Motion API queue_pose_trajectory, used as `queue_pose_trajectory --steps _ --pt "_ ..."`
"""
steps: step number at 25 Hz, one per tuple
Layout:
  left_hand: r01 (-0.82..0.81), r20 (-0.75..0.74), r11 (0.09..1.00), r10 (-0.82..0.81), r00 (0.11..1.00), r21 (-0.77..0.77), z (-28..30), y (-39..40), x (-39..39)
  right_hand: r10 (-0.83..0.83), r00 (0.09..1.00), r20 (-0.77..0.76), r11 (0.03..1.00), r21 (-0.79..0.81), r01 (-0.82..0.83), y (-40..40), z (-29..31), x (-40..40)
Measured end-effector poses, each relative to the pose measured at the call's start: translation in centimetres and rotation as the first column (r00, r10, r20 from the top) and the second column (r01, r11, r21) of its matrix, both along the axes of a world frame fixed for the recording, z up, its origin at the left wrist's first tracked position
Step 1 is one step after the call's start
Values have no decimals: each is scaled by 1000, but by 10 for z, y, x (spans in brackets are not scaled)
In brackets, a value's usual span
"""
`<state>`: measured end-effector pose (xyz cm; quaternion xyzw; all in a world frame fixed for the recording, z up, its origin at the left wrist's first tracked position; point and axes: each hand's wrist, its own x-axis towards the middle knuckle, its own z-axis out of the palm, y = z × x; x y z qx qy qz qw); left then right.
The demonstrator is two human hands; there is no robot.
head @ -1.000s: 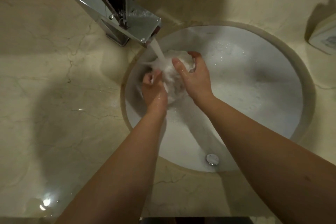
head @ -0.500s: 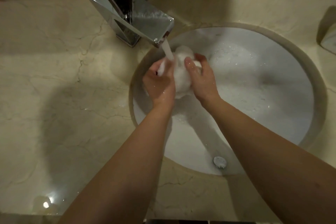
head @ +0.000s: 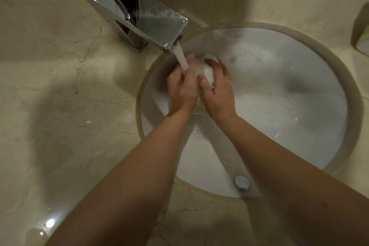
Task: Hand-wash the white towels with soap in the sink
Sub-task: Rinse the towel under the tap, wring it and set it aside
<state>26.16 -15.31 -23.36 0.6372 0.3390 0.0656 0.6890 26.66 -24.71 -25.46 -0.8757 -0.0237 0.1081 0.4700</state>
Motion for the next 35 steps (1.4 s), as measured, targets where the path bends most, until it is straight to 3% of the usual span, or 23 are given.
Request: queue_pose_trajectory --steps 5,8,12,15,19,24,28,31,33,35 --pt "48 -26 998 -49 998 -37 -14 -3 10 -126 991 -37 992 -25 125 0 -15 -2" --pt "41 7 993 -42 999 110 -31 -5 13 -166 986 5 982 -95 166 1 -20 7" --pt "-23 -1 967 24 1000 256 -37 -14 20 -91 996 -9 984 -157 88 -5 -18 22" --pt "64 -25 871 -59 998 487 -51 -13 25 -51 988 -143 970 -241 15 -10 -21 34" --pt "50 -67 773 -10 998 632 -61 -15 31 -5 987 -159 967 -252 -36 -14 -25 42" --pt "-48 -30 733 94 995 679 -48 -23 37 17 978 -206 977 -206 -60 -12 -25 43" --pt "78 -109 792 -14 994 606 -37 -22 32 28 982 -186 966 -249 -75 -10 -20 40" --pt "178 -174 839 -101 980 514 -32 -19 25 27 998 -49 975 -220 -37 -11 -16 28" --pt "203 -177 832 -128 976 516 -29 -13 17 68 997 20 985 -160 -64 -14 -15 20" --pt "203 -212 790 -95 973 579 -30 -11 5 148 989 -6 976 -161 -147 -19 -14 12"
